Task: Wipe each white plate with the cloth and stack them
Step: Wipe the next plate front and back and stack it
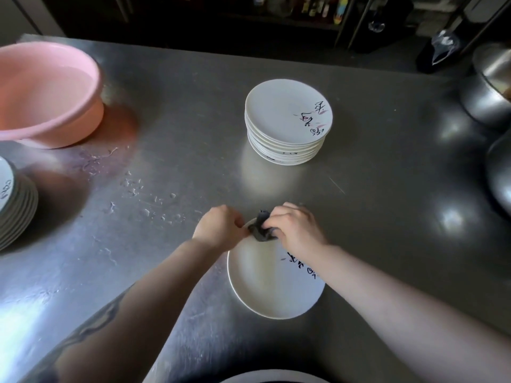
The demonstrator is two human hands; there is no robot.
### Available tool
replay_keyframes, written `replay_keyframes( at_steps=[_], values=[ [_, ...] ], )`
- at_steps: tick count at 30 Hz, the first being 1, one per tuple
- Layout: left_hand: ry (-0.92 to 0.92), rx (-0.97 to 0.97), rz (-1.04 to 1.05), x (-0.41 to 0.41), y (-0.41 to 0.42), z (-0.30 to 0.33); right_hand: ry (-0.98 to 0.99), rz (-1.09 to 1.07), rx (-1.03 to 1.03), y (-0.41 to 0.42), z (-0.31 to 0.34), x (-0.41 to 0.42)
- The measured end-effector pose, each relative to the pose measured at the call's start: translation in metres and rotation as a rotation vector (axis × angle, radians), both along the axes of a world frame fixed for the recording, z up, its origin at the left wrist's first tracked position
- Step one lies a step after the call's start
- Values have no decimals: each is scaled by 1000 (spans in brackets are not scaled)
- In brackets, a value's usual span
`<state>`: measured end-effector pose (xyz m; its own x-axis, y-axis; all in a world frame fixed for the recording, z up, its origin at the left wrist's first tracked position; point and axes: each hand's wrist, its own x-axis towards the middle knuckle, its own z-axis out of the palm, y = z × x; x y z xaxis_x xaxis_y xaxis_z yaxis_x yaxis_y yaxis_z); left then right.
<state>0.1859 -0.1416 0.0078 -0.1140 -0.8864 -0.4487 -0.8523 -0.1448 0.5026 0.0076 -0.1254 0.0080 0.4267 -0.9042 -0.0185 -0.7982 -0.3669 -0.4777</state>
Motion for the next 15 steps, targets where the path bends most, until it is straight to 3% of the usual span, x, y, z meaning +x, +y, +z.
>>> replay_keyframes(
  at_steps=[3,6,8,11,13,15],
  values=[
    [11,180,11,18,8,-5,72,-72,30,-1,-1,-14],
    [-60,308,-113,26,10,-3,94,-103,41,1,-2,-20],
    [-147,128,-149,17,5,-2,87,-81,46,1,-2,-12],
    [-98,-80,-21,1,0,-1,54,-36,46,1,-2,-1],
    [-62,17,16,5,2,-5,45,-36,37,1,-3,-5],
    [23,237,38,16,9,-8,72,-94,26,2,-3,-15]
  ],
)
